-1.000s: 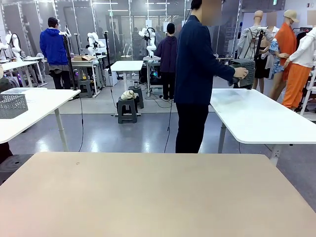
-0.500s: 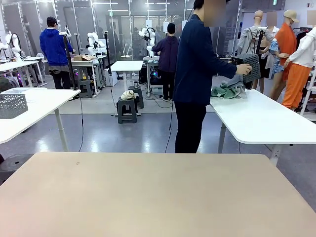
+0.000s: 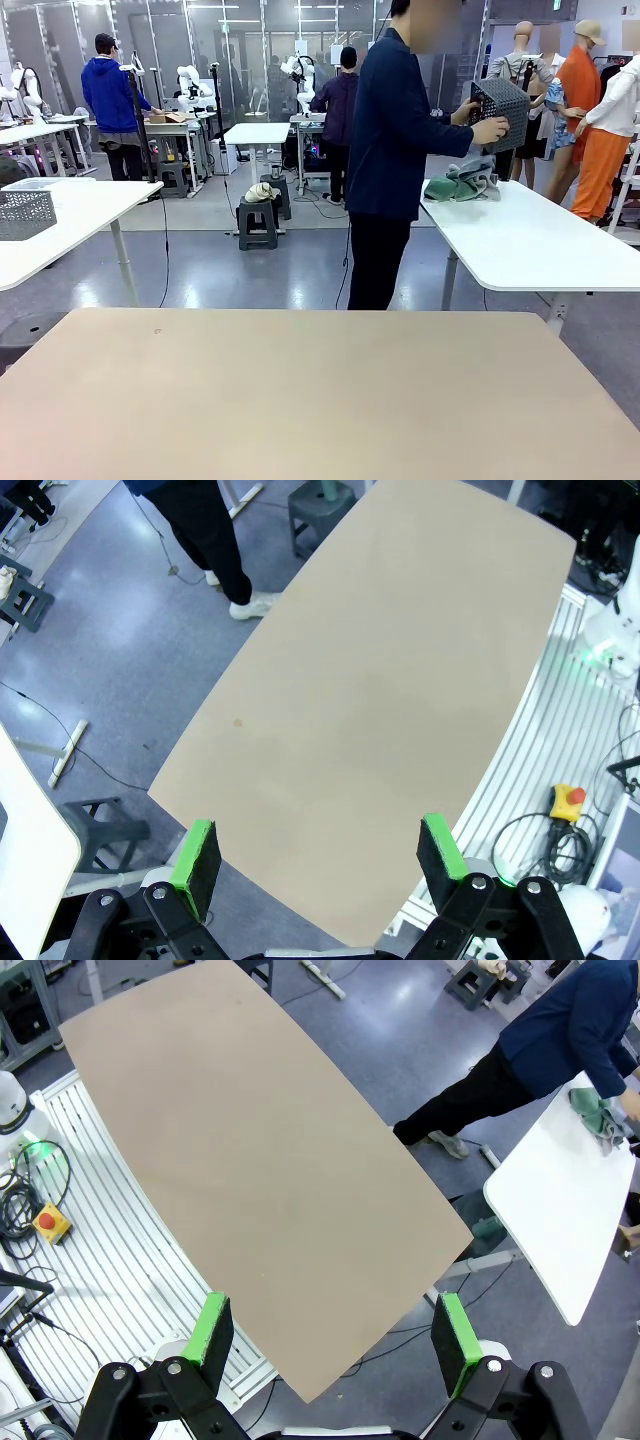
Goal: Fold the towels and place them in the basket.
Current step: When a person lays out a Towel with hook on the table, fold it in half twice.
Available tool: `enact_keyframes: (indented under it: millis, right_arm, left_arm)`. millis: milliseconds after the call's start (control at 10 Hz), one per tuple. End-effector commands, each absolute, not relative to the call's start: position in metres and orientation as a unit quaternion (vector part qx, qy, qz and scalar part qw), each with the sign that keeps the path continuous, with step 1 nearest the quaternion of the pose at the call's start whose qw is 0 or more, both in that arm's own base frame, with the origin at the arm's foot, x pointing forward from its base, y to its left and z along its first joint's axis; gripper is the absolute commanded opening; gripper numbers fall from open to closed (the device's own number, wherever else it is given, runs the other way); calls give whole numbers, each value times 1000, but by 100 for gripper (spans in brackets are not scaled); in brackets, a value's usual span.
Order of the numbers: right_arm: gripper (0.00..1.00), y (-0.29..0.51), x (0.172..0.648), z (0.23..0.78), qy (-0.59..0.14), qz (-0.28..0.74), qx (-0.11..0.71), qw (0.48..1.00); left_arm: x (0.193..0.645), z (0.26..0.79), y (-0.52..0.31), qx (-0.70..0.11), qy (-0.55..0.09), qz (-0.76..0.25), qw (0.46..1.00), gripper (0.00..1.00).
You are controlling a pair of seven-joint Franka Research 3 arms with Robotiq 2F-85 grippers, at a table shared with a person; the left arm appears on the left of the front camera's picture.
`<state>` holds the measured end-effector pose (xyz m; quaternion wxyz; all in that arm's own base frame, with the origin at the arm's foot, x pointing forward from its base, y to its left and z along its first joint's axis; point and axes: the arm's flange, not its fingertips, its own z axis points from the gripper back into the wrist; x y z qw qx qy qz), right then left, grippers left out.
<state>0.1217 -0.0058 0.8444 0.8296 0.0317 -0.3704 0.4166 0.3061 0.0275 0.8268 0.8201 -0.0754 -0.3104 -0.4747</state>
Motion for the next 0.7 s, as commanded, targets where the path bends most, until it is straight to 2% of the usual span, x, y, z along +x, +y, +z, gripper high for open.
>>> enact_keyframes:
  millis: [0, 600]
  right_arm:
    - [100, -7, 117, 846, -375, 419, 33, 826]
    - [100, -7, 117, 846, -375, 419, 33, 826]
  left_arm:
    - [305, 827, 26, -80, -313, -481, 815, 100]
    - [305, 827, 26, -80, -313, -481, 815, 100]
